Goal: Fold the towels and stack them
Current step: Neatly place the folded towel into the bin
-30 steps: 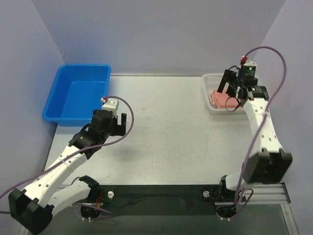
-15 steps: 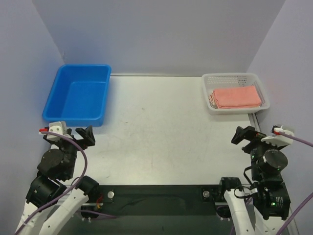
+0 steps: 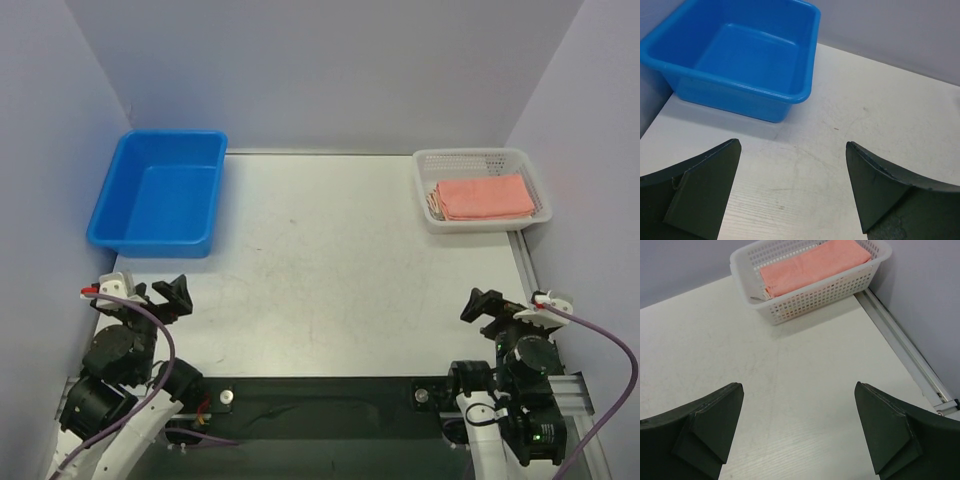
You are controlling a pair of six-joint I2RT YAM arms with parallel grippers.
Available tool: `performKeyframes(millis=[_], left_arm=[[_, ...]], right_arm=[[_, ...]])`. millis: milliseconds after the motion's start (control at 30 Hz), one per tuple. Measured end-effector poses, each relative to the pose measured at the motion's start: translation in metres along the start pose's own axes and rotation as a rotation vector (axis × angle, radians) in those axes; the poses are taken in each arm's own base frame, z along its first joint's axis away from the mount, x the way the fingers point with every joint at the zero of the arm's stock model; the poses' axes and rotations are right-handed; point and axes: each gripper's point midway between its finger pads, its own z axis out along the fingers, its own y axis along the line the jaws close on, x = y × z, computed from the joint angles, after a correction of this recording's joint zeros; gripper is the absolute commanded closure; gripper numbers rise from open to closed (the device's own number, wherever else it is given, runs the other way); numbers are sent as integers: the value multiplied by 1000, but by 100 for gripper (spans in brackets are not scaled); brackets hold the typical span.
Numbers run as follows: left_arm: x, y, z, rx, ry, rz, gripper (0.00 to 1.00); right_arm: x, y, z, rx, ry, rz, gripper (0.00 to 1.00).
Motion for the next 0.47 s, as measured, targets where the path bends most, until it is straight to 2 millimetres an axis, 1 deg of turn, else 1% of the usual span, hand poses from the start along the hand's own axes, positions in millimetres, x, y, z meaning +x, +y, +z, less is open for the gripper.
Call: performKeyframes(millis=[100,300,467], left_arm=[[3,3,-1,-2,-10,-18,3],[12,3,1,-6,-3,-13,2],[13,3,4,-18,5,-6,2]], right_arm=[[7,0,3,-2,19,-3,0],[8,4,3,-22,23,-4,0],[9,7,3,-41,27,-4,0]])
